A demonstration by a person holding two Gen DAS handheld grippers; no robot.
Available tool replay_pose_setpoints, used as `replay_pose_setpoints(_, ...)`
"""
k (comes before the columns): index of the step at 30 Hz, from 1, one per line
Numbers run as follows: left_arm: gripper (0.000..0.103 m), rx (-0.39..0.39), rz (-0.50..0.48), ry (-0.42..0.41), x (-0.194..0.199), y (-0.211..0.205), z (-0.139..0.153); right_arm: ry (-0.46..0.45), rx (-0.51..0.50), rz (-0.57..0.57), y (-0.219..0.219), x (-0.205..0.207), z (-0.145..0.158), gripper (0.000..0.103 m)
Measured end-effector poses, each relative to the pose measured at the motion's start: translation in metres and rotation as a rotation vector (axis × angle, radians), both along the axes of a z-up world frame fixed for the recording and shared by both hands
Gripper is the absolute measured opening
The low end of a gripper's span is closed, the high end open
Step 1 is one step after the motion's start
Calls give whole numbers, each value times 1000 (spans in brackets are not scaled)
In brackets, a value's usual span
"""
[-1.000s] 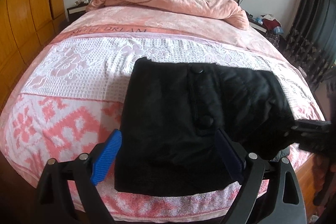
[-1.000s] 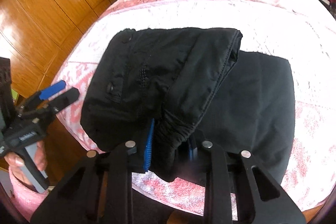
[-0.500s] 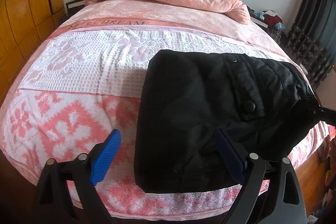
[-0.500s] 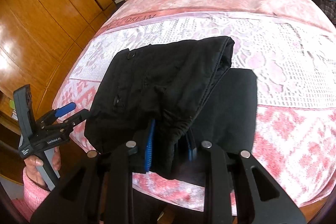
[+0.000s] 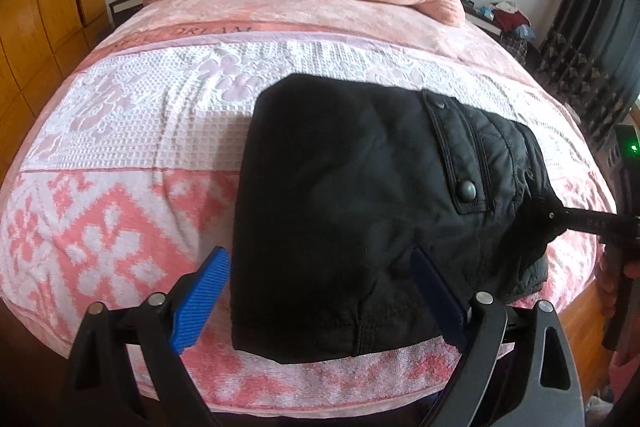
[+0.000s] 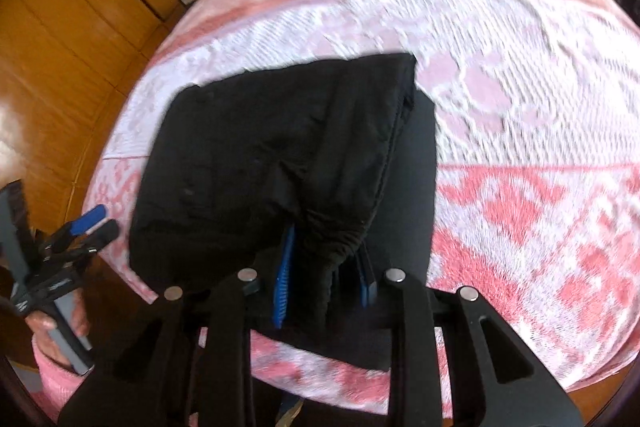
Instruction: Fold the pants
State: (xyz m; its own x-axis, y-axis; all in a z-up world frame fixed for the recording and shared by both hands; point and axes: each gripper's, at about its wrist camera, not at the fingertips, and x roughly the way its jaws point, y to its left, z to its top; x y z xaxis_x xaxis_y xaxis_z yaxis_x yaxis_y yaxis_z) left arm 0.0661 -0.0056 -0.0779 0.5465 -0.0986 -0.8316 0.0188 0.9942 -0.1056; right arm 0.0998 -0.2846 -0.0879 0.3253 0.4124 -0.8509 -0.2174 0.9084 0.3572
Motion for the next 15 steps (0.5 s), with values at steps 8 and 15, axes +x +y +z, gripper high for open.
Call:
replay_pose_setpoints(8,92,0,-13,11,-3,-5,-5,12,18,-3,-8,2,-10,46)
replay_pose_setpoints(15,92,2,-23,5,-1,-11,-2,-31,61,-45,-21,24,19,69)
